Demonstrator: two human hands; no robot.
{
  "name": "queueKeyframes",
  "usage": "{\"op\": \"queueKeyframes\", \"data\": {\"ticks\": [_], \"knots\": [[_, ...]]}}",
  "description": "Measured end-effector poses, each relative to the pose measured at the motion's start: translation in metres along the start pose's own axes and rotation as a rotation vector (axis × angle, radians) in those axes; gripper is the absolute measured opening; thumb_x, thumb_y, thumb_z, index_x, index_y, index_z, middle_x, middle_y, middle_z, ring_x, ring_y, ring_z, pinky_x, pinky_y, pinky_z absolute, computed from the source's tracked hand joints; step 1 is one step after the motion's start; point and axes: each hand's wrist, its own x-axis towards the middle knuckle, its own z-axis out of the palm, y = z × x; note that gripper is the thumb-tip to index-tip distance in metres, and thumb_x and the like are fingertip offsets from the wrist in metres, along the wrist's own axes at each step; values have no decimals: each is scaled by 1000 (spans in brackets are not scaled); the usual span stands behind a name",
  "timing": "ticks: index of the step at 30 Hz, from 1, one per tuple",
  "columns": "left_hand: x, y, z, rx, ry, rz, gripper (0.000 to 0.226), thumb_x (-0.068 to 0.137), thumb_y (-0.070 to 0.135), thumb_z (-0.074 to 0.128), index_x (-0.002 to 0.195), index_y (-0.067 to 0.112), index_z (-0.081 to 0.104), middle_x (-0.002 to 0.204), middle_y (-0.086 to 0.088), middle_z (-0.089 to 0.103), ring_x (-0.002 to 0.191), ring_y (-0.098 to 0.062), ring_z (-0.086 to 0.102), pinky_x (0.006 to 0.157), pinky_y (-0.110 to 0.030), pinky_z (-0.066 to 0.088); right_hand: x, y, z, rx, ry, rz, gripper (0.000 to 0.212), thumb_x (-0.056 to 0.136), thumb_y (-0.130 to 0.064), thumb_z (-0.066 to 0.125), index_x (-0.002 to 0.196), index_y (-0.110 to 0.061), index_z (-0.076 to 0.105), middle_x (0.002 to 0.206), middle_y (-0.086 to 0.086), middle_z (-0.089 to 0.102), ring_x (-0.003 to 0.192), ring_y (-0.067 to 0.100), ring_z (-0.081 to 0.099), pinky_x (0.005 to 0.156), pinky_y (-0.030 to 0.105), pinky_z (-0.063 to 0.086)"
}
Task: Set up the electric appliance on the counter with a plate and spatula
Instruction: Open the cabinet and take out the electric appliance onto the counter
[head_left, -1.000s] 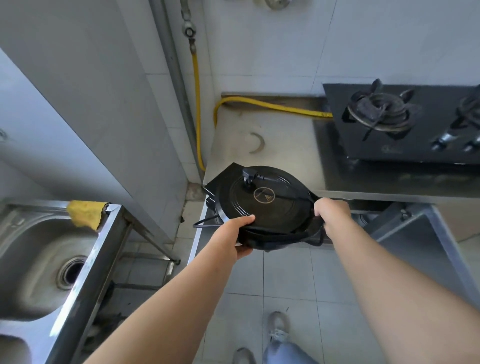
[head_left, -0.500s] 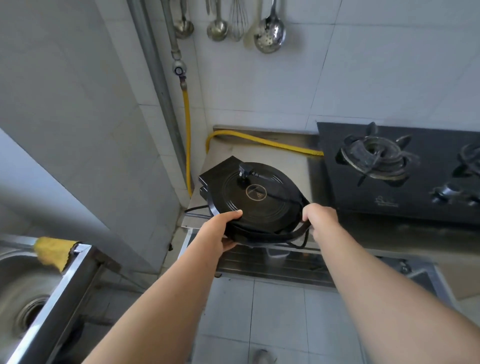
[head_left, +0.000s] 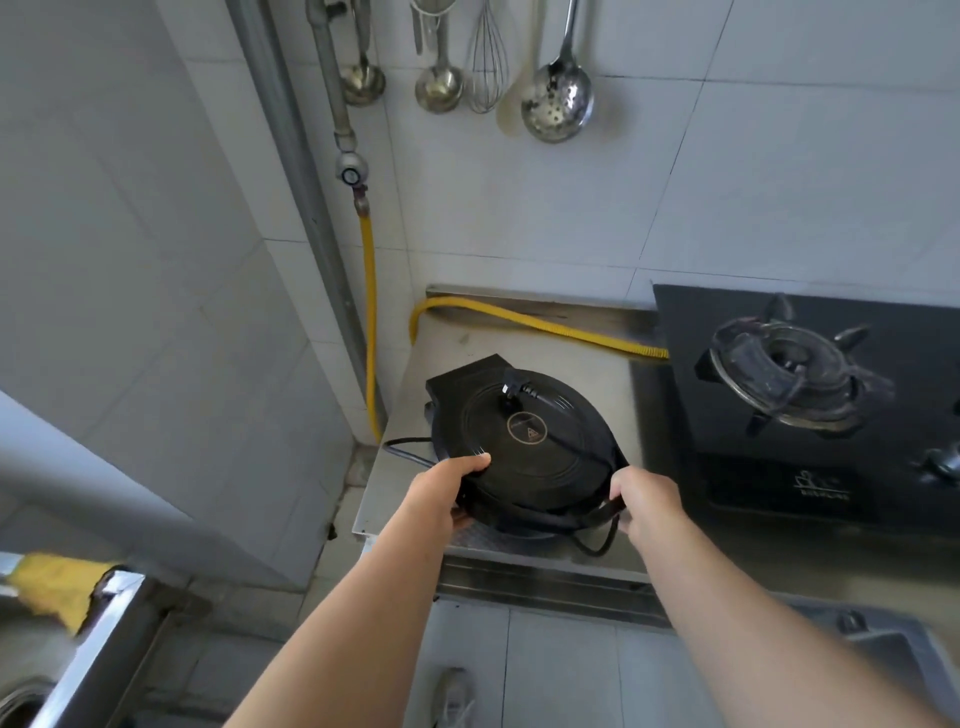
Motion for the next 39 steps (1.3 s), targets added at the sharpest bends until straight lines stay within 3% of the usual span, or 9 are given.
{"op": "queueKeyframes", "data": {"ticks": [6, 8, 10, 14, 18, 27, 31, 35, 39], "knots": [[46, 41, 2, 98, -3, 9, 54, 64, 26, 85, 107, 8, 58, 91, -8, 60, 85, -26, 64, 75, -36, 59, 15, -14, 31, 32, 4, 3, 10, 73, 12, 49, 79, 5, 54, 85, 19, 53, 78, 30, 53, 72, 34, 47], [60, 59, 5, 131, 6, 22, 57, 64, 24, 84, 111, 6, 58, 91, -10, 63, 80, -25, 64, 70, -35, 59, 21, -19, 44, 14, -35, -7, 14, 73, 12, 49, 84, 4, 54, 79, 16, 50, 77, 29, 51, 73, 36, 47], [73, 75, 7, 136, 18, 37, 68, 61, 23, 85, 119, 2, 55, 102, -15, 67, 88, -29, 68, 82, -43, 60, 22, -26, 56, -19, -81, -23, 22, 75, 11, 47, 92, 1, 54, 77, 14, 48, 73, 29, 52, 77, 43, 53], [96, 105, 11, 173, 31, 60, 77, 62, 22, 85, 127, 1, 50, 113, -18, 65, 96, -33, 67, 87, -44, 58, 24, -39, 76, -64, -171, -32, 37, 74, 13, 43, 108, -1, 52, 90, 18, 54, 77, 33, 60, 60, 45, 57], [111, 118, 16, 214, 23, 42, 72, 69, 23, 81, 130, 1, 51, 116, -17, 65, 98, -32, 64, 90, -41, 55, 27, -49, 82, -105, -241, 38, 50, 75, 11, 44, 123, -1, 44, 113, 25, 57, 95, 39, 65, 76, 60, 56], [118, 117, 11, 282, 116, 88, 58, 74, 25, 79, 123, 2, 58, 95, -9, 63, 87, -26, 62, 89, -41, 56, 43, -76, 82, -205, -307, -48, 70, 73, -27, 75, 131, -18, 36, 126, 12, 54, 106, 35, 59, 88, 56, 54], [101, 107, 15, 362, 129, 43, 65, 71, 32, 79, 125, 5, 52, 111, -13, 64, 94, -31, 63, 72, -38, 54, 46, -84, 84, -288, -270, -128, 82, 66, -39, 81, 132, -21, 35, 132, 9, 51, 113, 35, 56, 84, 52, 57], [94, 94, 20, 360, 167, 53, 61, 68, 25, 83, 118, 7, 54, 105, -12, 65, 91, -31, 64, 60, -34, 54, 45, -91, 88, -356, -255, -118, 84, 67, -40, 81, 132, -19, 32, 135, 12, 48, 117, 36, 53, 81, 49, 57], [98, 99, 19, 317, 193, 85, 58, 69, 23, 84, 118, 8, 58, 107, -11, 68, 91, -31, 66, 72, -38, 57, 46, -95, 97, -361, -252, -114, 77, 69, -34, 80, 127, -19, 32, 135, 13, 46, 116, 38, 53, 81, 53, 57]]}}
